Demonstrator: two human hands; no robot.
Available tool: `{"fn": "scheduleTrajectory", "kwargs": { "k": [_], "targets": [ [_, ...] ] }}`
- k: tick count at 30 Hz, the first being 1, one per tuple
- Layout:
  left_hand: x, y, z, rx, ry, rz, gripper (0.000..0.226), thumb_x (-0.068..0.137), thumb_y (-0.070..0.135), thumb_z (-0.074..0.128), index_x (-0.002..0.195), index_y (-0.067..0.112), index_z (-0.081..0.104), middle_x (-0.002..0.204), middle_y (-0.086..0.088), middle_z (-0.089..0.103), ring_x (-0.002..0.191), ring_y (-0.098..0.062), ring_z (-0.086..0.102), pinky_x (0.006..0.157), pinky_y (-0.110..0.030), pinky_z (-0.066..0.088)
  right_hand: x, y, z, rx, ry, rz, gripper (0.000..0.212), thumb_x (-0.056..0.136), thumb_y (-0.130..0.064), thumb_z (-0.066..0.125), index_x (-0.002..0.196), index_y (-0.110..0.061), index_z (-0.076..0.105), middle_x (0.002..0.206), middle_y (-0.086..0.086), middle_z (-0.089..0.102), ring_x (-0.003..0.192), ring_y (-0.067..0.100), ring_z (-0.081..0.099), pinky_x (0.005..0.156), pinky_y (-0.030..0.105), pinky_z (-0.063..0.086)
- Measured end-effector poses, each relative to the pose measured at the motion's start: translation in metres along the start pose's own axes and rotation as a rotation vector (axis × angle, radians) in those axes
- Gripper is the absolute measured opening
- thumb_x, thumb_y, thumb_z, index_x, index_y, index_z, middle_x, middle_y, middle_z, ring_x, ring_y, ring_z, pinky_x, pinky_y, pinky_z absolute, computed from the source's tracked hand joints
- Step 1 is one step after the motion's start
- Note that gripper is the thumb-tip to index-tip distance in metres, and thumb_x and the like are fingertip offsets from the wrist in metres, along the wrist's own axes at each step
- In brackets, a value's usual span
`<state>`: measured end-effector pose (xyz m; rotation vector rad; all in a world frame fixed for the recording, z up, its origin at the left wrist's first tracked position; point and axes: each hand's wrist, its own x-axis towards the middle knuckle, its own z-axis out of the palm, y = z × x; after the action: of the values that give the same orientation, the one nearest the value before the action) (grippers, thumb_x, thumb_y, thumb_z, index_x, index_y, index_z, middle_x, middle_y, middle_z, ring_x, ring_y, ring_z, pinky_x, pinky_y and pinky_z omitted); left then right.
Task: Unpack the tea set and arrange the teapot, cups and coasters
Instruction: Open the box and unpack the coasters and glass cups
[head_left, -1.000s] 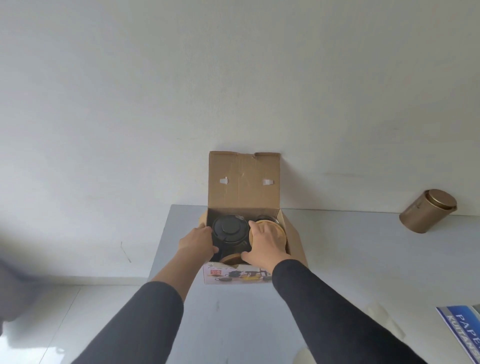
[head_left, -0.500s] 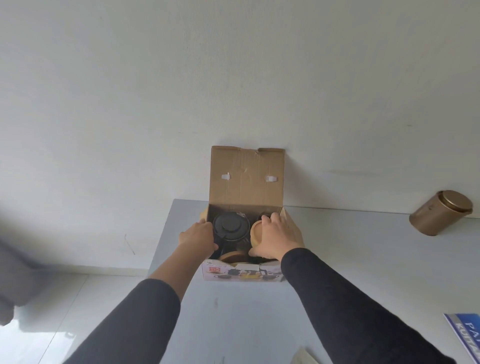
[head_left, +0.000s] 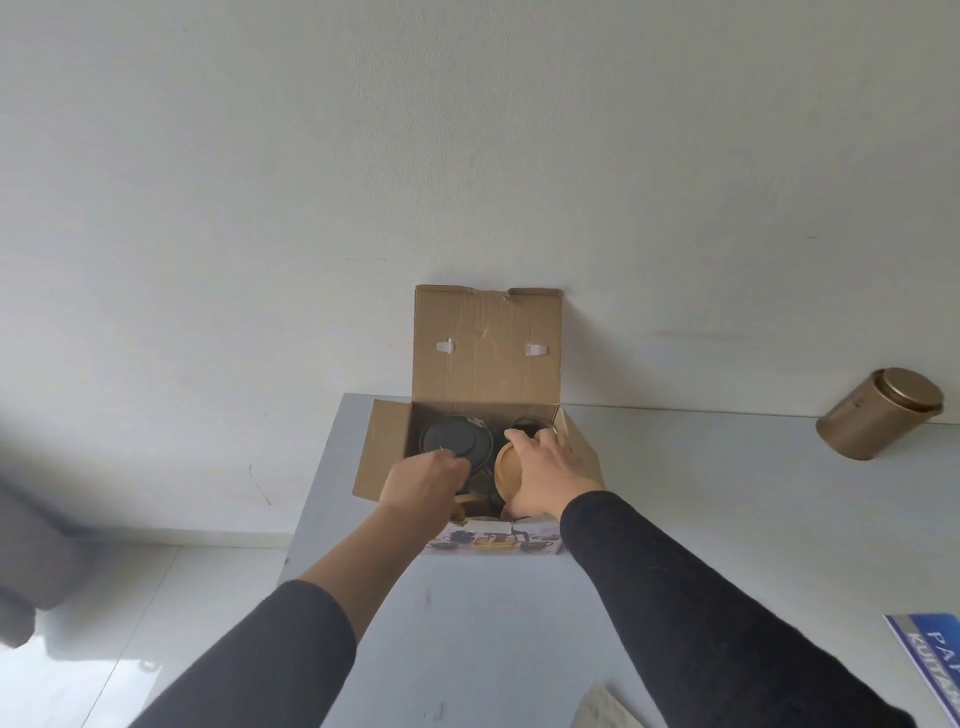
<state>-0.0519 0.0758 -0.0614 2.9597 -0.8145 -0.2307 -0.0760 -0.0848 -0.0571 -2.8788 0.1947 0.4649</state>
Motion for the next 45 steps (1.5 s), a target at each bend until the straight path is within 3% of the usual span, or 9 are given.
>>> {"fn": "scheduleTrajectory", "kwargs": {
  "k": [5, 9, 16, 22, 26, 31, 39, 45],
  "targets": [
    [0.005, 0.004, 0.003, 0.049, -0.146, -0.027, 0.035, 0.085, 0.035, 0.067, 0.114, 0.017, 0.063, 0.102, -0.003, 0.068, 0.088, -0.016, 0.065, 0.078, -0.025, 0.051, -0.002, 0.001, -0.002, 0.003, -0.028, -0.023, 0.099, 0.069, -0.037, 0.079, 0.148, -0.028, 0.018, 0.143, 0.014, 0.03, 0.134, 0.034, 0.026, 0.102, 0.042, 0.037],
    [0.008, 0.011, -0.001, 0.166, -0.162, 0.014, 0.032, 0.086, 0.031, 0.066, 0.112, 0.013, 0.065, 0.1, -0.005, 0.067, 0.089, -0.018, 0.065, 0.078, -0.026, 0.051, -0.003, 0.002, -0.001, -0.014, -0.004, -0.034, 0.097, 0.07, -0.039, 0.078, 0.147, -0.027, 0.021, 0.141, 0.016, 0.033, 0.131, 0.034, 0.03, 0.1, 0.041, 0.039],
    [0.008, 0.011, -0.006, 0.217, -0.19, 0.151, 0.038, 0.09, 0.022, 0.062, 0.127, 0.018, 0.055, 0.107, -0.004, 0.065, 0.093, -0.018, 0.063, 0.08, -0.025, 0.051, -0.005, 0.002, 0.0, 0.013, -0.001, -0.025, 0.094, 0.069, -0.039, 0.079, 0.144, -0.027, 0.025, 0.141, 0.016, 0.031, 0.128, 0.034, 0.035, 0.097, 0.039, 0.041],
    [0.008, 0.014, -0.013, 0.179, -0.294, 0.301, 0.035, 0.091, 0.011, 0.057, 0.124, 0.02, 0.051, 0.099, -0.006, 0.064, 0.075, -0.018, 0.053, 0.067, -0.022, 0.043, -0.004, 0.001, 0.002, 0.026, 0.004, -0.021, 0.091, 0.071, -0.035, 0.079, 0.144, -0.027, 0.026, 0.143, 0.016, 0.027, 0.129, 0.035, 0.035, 0.098, 0.038, 0.042],
    [0.013, 0.013, -0.005, 0.128, -0.326, 0.307, 0.035, 0.091, 0.014, 0.058, 0.125, 0.021, 0.06, 0.119, 0.0, 0.065, 0.102, -0.019, 0.062, 0.089, -0.024, 0.049, -0.004, 0.003, 0.002, 0.033, 0.008, -0.031, 0.091, 0.071, -0.035, 0.078, 0.144, -0.027, 0.025, 0.142, 0.016, 0.027, 0.126, 0.036, 0.038, 0.095, 0.038, 0.044],
    [0.024, 0.009, 0.002, 0.049, -0.364, 0.239, 0.03, 0.091, 0.018, 0.055, 0.118, 0.022, 0.067, 0.122, 0.004, 0.066, 0.11, -0.017, 0.061, 0.102, -0.03, 0.046, -0.004, 0.004, 0.002, 0.042, -0.001, -0.038, 0.092, 0.07, -0.038, 0.079, 0.144, -0.026, 0.025, 0.142, 0.016, 0.027, 0.125, 0.036, 0.038, 0.095, 0.038, 0.043],
    [0.032, 0.015, 0.013, 0.086, -0.351, 0.136, 0.031, 0.093, 0.028, 0.056, 0.121, 0.017, 0.066, 0.113, -0.003, 0.069, 0.101, -0.02, 0.066, 0.094, -0.028, 0.051, -0.001, 0.006, 0.002, 0.046, -0.029, -0.05, 0.095, 0.068, -0.038, 0.08, 0.145, -0.026, 0.025, 0.14, 0.017, 0.03, 0.126, 0.036, 0.037, 0.096, 0.04, 0.042],
    [0.029, 0.018, 0.012, 0.287, -0.372, 0.211, 0.027, 0.093, 0.013, 0.054, 0.119, 0.009, 0.062, 0.107, -0.009, 0.065, 0.099, -0.023, 0.061, 0.08, -0.026, 0.047, 0.002, 0.008, 0.005, 0.058, -0.023, -0.05, 0.093, 0.07, -0.037, 0.079, 0.145, -0.026, 0.025, 0.139, 0.018, 0.031, 0.126, 0.035, 0.036, 0.098, 0.039, 0.041]
  ]
}}
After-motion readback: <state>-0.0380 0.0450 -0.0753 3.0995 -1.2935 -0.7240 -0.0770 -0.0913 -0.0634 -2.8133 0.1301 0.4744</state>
